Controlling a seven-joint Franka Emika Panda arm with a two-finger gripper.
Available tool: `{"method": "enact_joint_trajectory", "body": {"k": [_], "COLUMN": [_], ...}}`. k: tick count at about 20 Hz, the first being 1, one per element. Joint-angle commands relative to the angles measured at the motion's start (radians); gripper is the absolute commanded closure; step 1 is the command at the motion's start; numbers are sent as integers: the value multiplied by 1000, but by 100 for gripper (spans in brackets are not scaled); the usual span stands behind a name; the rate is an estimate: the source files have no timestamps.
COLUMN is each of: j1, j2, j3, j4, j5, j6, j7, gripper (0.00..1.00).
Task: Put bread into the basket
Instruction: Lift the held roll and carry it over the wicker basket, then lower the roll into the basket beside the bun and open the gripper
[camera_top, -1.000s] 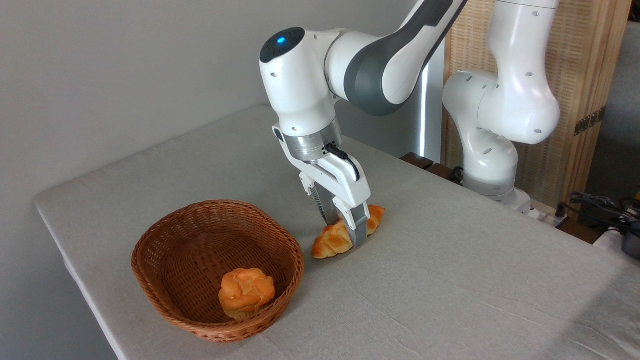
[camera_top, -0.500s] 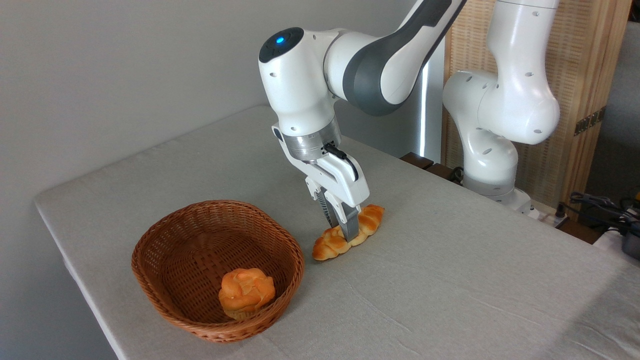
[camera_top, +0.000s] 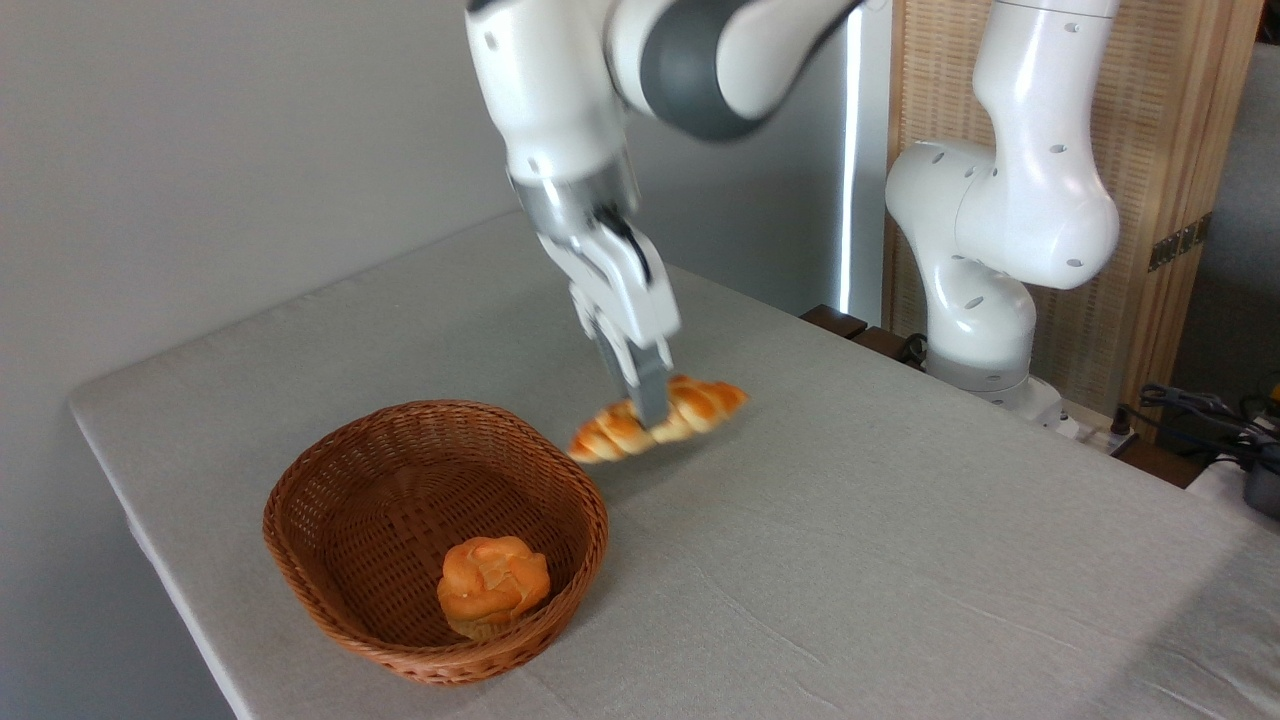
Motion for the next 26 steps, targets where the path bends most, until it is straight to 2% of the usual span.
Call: {"method": "enact_joint_trajectory", "body": {"k": [1,3,5,9,10,14,16,17,19,20,22,24,26], "j1": [-4,-5,-8,-8,-10,-10,-11,-18,-21,-21,-22,-21,-21], "j2": [55,116,190,262,276,327,346,357,374,380,382,382,382], "j3": [1,0,-32,-43,-52,-97,-104,-104,-104,-104,-104,-103,-97], "j4": [173,254,331,352,352,345,341,341,336,332,329,324,309], "j5": [5,-1,-4,-7,-7,-18,-30,-42,-114,-130,-125,-121,-119], "j6": [-34,-22,21,242,271,306,310,314,377,392,391,386,380], "j7": [32,41,37,31,31,22,15,11,-21,-41,-38,-34,-25], "gripper": [73,71,69,67,61,47,33,32,32,31,19,0,0]}}
